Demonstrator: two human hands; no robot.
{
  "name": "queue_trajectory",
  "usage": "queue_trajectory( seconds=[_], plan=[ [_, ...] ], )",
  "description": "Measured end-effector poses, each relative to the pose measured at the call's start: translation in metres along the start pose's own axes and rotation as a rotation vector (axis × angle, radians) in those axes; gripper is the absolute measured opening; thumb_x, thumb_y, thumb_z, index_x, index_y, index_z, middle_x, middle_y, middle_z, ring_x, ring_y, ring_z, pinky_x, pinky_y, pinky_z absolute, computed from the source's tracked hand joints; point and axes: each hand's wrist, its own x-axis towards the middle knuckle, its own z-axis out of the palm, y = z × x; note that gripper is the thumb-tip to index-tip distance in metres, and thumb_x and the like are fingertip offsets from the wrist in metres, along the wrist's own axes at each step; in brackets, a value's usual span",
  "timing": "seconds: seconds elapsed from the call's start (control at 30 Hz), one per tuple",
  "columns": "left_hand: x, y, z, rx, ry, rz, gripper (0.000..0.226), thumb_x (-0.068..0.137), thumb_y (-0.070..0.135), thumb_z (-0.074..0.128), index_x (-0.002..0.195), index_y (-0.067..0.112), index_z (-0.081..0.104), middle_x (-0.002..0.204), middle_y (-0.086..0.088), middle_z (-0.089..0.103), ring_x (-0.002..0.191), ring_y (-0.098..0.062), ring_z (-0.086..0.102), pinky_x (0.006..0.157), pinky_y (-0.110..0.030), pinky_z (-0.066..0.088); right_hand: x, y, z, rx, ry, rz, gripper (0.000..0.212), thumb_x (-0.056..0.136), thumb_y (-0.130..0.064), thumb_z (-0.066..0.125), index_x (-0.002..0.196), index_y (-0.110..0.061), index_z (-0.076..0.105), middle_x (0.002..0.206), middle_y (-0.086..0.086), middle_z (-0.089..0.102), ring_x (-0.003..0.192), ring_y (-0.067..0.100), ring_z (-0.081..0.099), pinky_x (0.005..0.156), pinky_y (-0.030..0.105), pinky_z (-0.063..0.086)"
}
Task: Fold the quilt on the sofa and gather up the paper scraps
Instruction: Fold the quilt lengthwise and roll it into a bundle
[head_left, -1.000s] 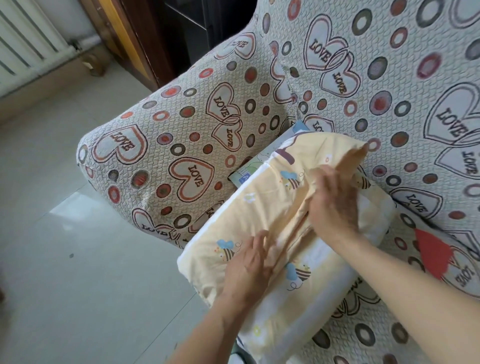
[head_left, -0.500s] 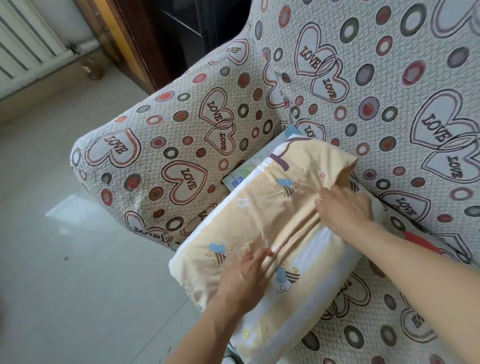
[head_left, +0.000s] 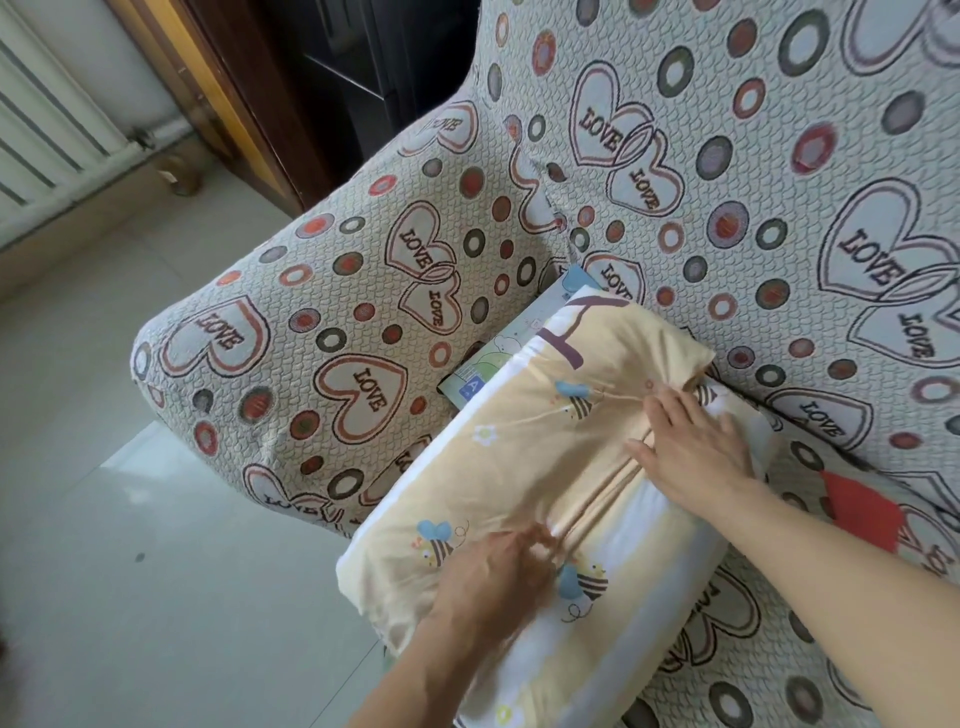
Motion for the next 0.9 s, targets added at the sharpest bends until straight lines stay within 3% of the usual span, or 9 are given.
queue_trajectory(
  seconds=[0.1, 0.2, 0.3, 0.43, 0.53, 0.67, 0.73, 0.83, 0.9],
  plan=[
    [0.011, -0.009, -0.016, -0.053, 0.331, 0.029, 0.025, 0.093, 0.046, 0.051, 0.103, 0.028, 0.065, 0.098, 0.007, 0.061, 0.094, -0.018, 0.061, 0.073, -0.032, 0.049, -0.011, 0.003, 0.006, 0.103, 0.032, 0.034, 0.069, 0.095, -0.06, 0.022, 0.152, -0.022, 0.01, 0.162, -0.004, 0.0, 0.148, 0.017, 0.001, 0.116, 0.046, 0.014],
    [0.041, -0.032, -0.031, -0.06, 0.585, -0.075, 0.036, 0.089, 0.042, 0.061, 0.12, 0.024, 0.062, 0.115, -0.003, 0.056, 0.108, -0.025, 0.052, 0.085, -0.039, 0.044, -0.028, 0.001, 0.014, 0.304, 0.258, 0.133, 0.067, 0.091, -0.051, 0.048, 0.147, -0.021, 0.025, 0.159, 0.005, 0.016, 0.143, 0.026, 0.017, 0.111, 0.048, 0.023],
    [0.072, -0.046, -0.045, -0.225, 0.361, -0.348, 0.056, 0.092, 0.051, 0.054, 0.138, 0.02, 0.046, 0.137, -0.014, 0.047, 0.127, -0.033, 0.042, 0.104, -0.043, 0.034, -0.054, -0.002, 0.035, 0.68, 0.422, 0.474, 0.079, 0.078, -0.045, 0.067, 0.141, -0.013, 0.031, 0.148, 0.016, 0.033, 0.127, 0.038, 0.039, 0.093, 0.052, 0.042],
    [0.087, -0.055, -0.048, -0.355, 0.058, -0.445, 0.069, 0.087, 0.062, 0.054, 0.138, 0.017, 0.042, 0.132, -0.014, 0.055, 0.122, -0.034, 0.052, 0.103, -0.045, 0.041, -0.091, -0.027, 0.06, 1.207, 0.189, 0.878, 0.09, 0.082, -0.064, 0.056, 0.147, -0.012, 0.02, 0.146, 0.019, 0.038, 0.127, 0.039, 0.044, 0.094, 0.047, 0.041],
    [0.09, -0.055, -0.047, -0.465, 0.063, -0.465, 0.058, 0.072, 0.055, 0.075, 0.114, 0.021, 0.057, 0.104, -0.004, 0.067, 0.098, -0.028, 0.065, 0.089, -0.041, 0.052, -0.1, -0.043, 0.057, 1.429, 0.082, 0.983, 0.079, 0.081, -0.063, 0.059, 0.132, -0.005, 0.041, 0.13, 0.019, 0.053, 0.113, 0.035, 0.054, 0.085, 0.039, 0.041],
    [0.091, -0.053, -0.054, -0.628, -0.023, -0.396, 0.042, 0.058, 0.041, 0.09, 0.085, 0.014, 0.073, 0.073, -0.003, 0.076, 0.07, -0.024, 0.074, 0.066, -0.04, 0.062, -0.091, -0.048, 0.043, 1.634, 0.121, 1.067, 0.053, 0.076, -0.05, 0.073, 0.101, -0.004, 0.063, 0.099, 0.012, 0.066, 0.083, 0.024, 0.061, 0.071, 0.03, 0.045],
    [0.087, -0.045, -0.057, -0.655, -0.041, -0.271, 0.032, 0.063, 0.032, 0.09, 0.083, 0.012, 0.075, 0.072, -0.002, 0.076, 0.067, -0.019, 0.074, 0.067, -0.044, 0.062, -0.089, -0.058, 0.036, 1.588, 0.274, 1.025, 0.049, 0.072, -0.051, 0.076, 0.094, -0.009, 0.066, 0.09, 0.006, 0.07, 0.078, 0.022, 0.066, 0.068, 0.03, 0.05],
    [0.074, -0.025, -0.06, -0.559, 0.018, -0.182, 0.046, 0.061, 0.053, 0.082, 0.09, 0.018, 0.072, 0.077, 0.003, 0.075, 0.067, -0.012, 0.072, 0.064, -0.04, 0.06, -0.086, -0.085, 0.012, 1.508, 0.451, 0.962, 0.058, 0.068, -0.062, 0.071, 0.097, -0.012, 0.063, 0.091, 0.004, 0.07, 0.082, 0.024, 0.067, 0.075, 0.04, 0.055],
    [0.062, -0.011, -0.059, -0.559, 0.085, -0.154, 0.053, 0.058, 0.063, 0.072, 0.089, 0.021, 0.068, 0.079, 0.003, 0.073, 0.072, -0.017, 0.071, 0.065, -0.042, 0.058, -0.083, -0.101, -0.007, 1.454, 0.506, 0.898, 0.056, 0.074, -0.055, 0.072, 0.102, -0.008, 0.06, 0.099, 0.011, 0.069, 0.09, 0.028, 0.065, 0.078, 0.036, 0.05]
  ],
)
